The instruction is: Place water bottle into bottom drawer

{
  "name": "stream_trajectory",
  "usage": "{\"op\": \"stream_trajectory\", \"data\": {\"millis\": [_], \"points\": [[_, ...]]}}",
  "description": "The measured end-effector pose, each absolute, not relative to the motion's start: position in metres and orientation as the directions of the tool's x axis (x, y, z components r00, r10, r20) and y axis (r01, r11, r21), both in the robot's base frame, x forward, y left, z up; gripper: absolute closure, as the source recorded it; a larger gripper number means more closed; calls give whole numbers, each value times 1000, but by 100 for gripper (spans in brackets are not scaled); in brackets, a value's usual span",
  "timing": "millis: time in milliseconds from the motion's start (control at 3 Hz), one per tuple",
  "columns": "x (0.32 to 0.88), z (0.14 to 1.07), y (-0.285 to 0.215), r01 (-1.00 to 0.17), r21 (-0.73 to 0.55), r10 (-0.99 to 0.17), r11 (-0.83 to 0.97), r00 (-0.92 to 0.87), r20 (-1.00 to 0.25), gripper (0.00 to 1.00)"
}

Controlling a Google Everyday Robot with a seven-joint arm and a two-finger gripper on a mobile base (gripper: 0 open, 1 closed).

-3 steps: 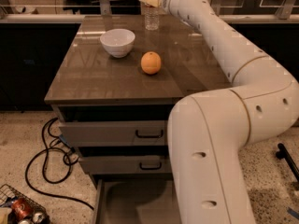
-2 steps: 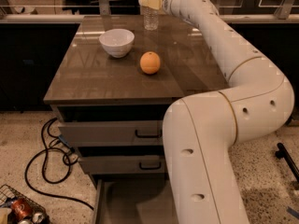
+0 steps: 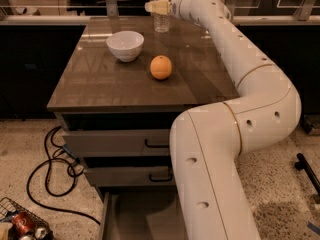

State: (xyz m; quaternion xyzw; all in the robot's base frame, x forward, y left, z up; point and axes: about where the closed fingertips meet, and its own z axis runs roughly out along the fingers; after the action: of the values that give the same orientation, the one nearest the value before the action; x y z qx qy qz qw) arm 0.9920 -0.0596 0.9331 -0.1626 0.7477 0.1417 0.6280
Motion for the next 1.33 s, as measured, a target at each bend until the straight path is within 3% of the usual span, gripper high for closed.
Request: {"op": "stream_trajectory", "data": {"millis": [1333], "points": [[1009,918,-17,-474,-14,-55,881,-72,-996,0]]}}
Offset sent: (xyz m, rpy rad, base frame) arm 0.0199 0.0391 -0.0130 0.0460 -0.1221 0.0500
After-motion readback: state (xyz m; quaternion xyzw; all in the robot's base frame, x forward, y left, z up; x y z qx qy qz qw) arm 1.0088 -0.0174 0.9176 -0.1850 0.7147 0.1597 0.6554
